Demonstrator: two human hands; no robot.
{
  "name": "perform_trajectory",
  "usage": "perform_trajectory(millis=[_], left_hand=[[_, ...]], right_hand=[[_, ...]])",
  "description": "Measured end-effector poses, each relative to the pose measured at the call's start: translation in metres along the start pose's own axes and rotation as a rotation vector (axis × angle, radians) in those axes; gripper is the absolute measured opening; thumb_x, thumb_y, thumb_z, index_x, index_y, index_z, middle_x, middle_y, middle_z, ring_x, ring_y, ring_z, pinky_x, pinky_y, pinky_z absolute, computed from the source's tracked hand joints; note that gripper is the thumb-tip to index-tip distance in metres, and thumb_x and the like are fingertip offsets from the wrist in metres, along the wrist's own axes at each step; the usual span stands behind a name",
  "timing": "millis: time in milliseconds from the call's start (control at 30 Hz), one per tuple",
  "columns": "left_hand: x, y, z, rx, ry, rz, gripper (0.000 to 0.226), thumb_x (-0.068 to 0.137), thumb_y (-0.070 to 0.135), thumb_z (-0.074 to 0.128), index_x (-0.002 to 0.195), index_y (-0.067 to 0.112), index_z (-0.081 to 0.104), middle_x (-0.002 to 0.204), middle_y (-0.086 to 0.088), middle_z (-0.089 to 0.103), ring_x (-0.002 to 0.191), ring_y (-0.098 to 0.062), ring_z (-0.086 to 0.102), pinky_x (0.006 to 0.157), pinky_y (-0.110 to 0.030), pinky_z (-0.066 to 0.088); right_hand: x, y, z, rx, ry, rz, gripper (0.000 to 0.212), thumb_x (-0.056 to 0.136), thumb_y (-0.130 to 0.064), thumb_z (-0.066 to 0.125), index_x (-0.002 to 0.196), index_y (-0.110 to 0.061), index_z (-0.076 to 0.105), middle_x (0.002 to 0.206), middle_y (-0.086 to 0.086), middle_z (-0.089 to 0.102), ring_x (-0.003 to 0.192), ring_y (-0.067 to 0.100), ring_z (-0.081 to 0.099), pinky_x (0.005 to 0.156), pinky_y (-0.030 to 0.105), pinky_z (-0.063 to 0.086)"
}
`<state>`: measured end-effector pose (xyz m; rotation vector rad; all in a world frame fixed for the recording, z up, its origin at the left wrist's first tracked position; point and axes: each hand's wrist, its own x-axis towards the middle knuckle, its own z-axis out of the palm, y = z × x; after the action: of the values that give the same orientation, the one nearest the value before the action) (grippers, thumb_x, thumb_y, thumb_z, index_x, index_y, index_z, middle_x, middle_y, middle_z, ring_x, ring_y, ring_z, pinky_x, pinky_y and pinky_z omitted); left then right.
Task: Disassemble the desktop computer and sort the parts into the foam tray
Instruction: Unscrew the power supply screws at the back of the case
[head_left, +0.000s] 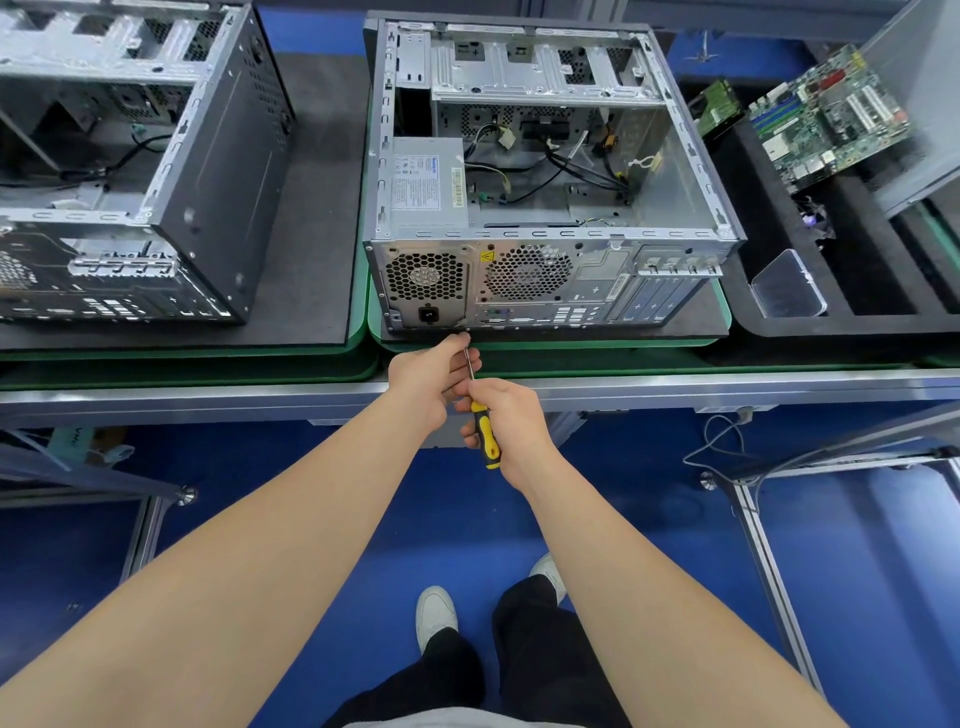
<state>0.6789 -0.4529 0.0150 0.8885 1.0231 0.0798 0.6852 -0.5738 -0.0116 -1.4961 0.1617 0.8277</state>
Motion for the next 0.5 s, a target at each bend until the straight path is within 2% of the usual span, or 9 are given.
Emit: perform_trajectory(millis=[167,367,500], left_hand=[[-0.0033,-0.0012,0.0029,-0.062,-0.019,-0.020,0.020,0.093,0.016,0.073,0.106,0.003,0.065,0.097,-0.012,0.077,0.086,-0.018,0.076,0.066,-0.029,0.060],[-0.0065,-0.0015,0.0065,-0.098,-0.009,-0.002,0.018,0.097,0.012,0.066,0.111,0.003,0.061,0.094,-0.010,0.075,0.088,-0.018,0.074,0.066,-0.028,0.055],[-0.0089,0.0000,0.0089,-0.110,0.010,-0.004,0.016,0.097,0.012,0.065,0.111,0.006,0.061,0.091,-0.006,0.075,0.087,-0.016,0.074,0.052,-0.023,0.054]], right_hand=[[0.0010,0.0003,-0.0013,-0.015,0.002,-0.005,0.021,0.102,-0.021,0.061,0.098,-0.015,0.081,0.088,0.008,0.076,0.061,0.021,0.063,0.054,0.032,0.055],[0.0018,0.0011,-0.0048,-0.046,-0.008,-0.021,0.024,0.101,-0.016,0.060,0.098,-0.016,0.083,0.086,0.006,0.075,0.061,0.021,0.061,0.053,0.031,0.053],[0.0025,0.0014,-0.0056,-0.079,-0.002,-0.038,0.025,0.104,-0.016,0.058,0.100,-0.017,0.082,0.089,0.005,0.076,0.065,0.020,0.062,0.058,0.031,0.055]])
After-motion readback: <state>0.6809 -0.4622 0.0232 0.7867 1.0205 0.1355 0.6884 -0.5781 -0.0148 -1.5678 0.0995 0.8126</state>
